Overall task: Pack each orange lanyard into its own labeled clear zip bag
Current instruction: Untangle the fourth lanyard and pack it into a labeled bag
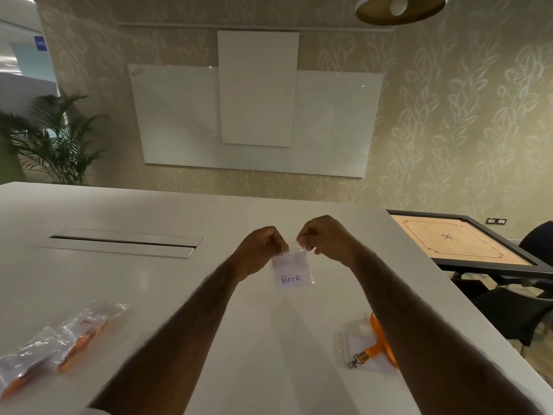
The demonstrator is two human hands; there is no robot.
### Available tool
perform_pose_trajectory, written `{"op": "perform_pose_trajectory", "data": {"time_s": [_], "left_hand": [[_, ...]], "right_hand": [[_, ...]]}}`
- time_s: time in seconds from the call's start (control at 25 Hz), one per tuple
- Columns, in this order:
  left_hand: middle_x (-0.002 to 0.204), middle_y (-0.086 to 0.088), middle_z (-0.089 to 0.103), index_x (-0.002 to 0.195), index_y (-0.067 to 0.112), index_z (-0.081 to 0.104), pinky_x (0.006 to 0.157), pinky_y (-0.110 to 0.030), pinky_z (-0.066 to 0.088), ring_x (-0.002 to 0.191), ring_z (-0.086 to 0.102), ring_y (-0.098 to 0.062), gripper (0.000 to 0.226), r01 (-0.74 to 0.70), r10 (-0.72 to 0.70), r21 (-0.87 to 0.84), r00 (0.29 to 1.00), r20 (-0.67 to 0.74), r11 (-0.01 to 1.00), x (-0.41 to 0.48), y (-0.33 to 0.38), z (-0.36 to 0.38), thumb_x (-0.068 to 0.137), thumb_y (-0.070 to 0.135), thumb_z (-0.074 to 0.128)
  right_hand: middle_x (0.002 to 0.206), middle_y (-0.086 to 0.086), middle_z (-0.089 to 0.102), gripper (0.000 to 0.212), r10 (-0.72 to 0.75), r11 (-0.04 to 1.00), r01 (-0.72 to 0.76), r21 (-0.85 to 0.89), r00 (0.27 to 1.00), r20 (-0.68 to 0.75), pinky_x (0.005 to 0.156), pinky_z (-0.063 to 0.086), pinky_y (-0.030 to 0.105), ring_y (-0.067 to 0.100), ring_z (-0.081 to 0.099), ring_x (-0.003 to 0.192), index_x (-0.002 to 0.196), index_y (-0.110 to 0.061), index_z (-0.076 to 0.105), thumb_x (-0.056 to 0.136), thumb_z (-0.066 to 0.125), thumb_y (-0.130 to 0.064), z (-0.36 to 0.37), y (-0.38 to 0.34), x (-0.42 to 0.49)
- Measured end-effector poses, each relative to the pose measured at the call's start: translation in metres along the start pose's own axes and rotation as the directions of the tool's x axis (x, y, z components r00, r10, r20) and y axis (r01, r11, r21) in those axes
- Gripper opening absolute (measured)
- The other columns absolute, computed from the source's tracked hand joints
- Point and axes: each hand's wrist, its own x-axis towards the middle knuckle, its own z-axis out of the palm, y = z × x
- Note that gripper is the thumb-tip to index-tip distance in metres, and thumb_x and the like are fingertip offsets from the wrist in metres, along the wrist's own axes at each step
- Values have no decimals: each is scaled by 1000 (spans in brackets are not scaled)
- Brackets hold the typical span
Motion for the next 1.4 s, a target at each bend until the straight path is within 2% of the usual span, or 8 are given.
{"op": "perform_pose_trajectory", "data": {"time_s": [0.16,0.32,0.48,0.64,0.84,1.08,1.24,1.4], "left_hand": [[85,0,69,86,9,65,71,-26,48,78,60,-12,8,28,-34,-111,998,-50,993,1,4,0,86,4,72],[95,6,72,95,20,71,66,-12,48,82,65,-7,12,32,-38,-113,998,-54,993,1,7,2,91,9,68],[96,7,74,99,18,75,70,-14,50,84,68,-6,13,44,-47,-144,999,-15,989,-1,10,1,92,10,68],[79,-1,69,83,13,76,60,-19,46,73,60,-15,13,120,-113,-141,992,57,983,-2,12,0,93,12,67],[79,1,70,86,9,76,62,-22,48,72,61,-14,11,82,-79,-119,996,31,989,-4,12,-1,92,9,67],[78,-1,67,75,17,72,69,-32,47,76,60,-18,17,92,-91,-163,996,15,982,0,16,-1,91,11,70],[75,4,68,85,14,78,62,-20,47,67,57,-10,20,84,-81,-187,996,24,979,1,19,-1,95,10,61],[78,5,73,83,16,79,65,-16,47,69,62,-6,14,35,-40,-123,999,-37,992,4,24,1,92,16,68]], "right_hand": [[86,14,76,14,76,967,-62,248,996,-47,56,44,26,16,64,69,95,-6,67,84,65,3,-1,-4,-7],[81,9,74,7,164,951,-151,268,986,-28,58,45,26,13,62,68,88,-5,76,81,78,-6,-1,-5,-8],[70,8,67,6,230,913,-205,353,973,-30,56,44,24,14,55,64,79,-3,76,81,74,2,0,-7,-7],[78,8,70,4,184,938,-171,301,983,-16,59,48,22,13,57,68,88,-2,76,84,75,-2,-2,-9,-7],[64,9,64,21,250,924,-223,311,967,-48,55,45,25,14,54,55,80,7,72,81,81,-12,-2,-7,-5],[77,13,69,10,154,951,-139,277,988,-31,59,43,27,16,55,67,83,2,74,82,78,-7,-6,-9,-9],[66,2,65,16,135,966,-100,239,982,-132,44,38,15,4,50,50,79,2,72,83,79,-11,-6,-10,-7],[67,4,63,19,133,963,-99,249,983,-126,44,36,16,8,46,51,80,5,69,83,78,-11,-5,-7,-7]]}}
